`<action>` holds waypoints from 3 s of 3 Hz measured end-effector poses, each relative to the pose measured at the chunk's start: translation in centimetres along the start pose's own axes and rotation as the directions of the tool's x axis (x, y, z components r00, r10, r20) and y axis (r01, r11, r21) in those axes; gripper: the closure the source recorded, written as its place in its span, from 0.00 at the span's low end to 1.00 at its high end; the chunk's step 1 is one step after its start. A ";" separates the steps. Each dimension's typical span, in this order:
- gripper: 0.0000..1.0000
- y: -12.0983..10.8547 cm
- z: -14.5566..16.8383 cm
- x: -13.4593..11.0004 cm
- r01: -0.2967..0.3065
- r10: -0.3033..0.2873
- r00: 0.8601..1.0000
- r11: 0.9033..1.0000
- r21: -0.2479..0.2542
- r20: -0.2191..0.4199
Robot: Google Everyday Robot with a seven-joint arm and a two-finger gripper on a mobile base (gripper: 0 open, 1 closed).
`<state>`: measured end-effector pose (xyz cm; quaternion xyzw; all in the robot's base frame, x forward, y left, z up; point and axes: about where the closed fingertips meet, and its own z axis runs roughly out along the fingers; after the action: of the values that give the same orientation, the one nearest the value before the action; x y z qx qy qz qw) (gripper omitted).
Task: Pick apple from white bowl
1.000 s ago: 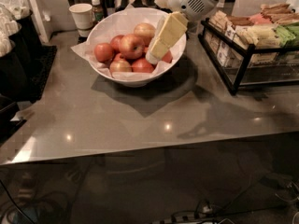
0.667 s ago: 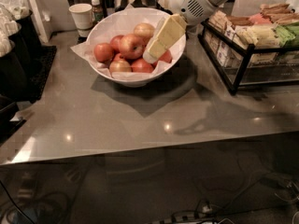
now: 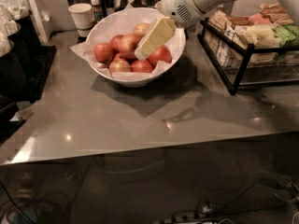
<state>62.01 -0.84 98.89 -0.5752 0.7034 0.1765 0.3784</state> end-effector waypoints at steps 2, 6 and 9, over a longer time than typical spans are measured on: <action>0.28 -0.3 1.6 0.0 -0.008 0.009 1.000 1.000 -0.002 0.018; 0.26 -4.1 10.8 0.7 0.010 -0.013 0.999 0.997 -0.072 -0.043; 0.69 -3.5 10.4 2.6 -0.010 0.003 0.996 0.998 -0.066 -0.093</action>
Offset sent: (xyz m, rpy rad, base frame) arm 0.0201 0.0184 -0.0205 0.0479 0.0013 -0.0109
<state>68.58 3.57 90.80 -0.5928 0.7158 0.1741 0.3254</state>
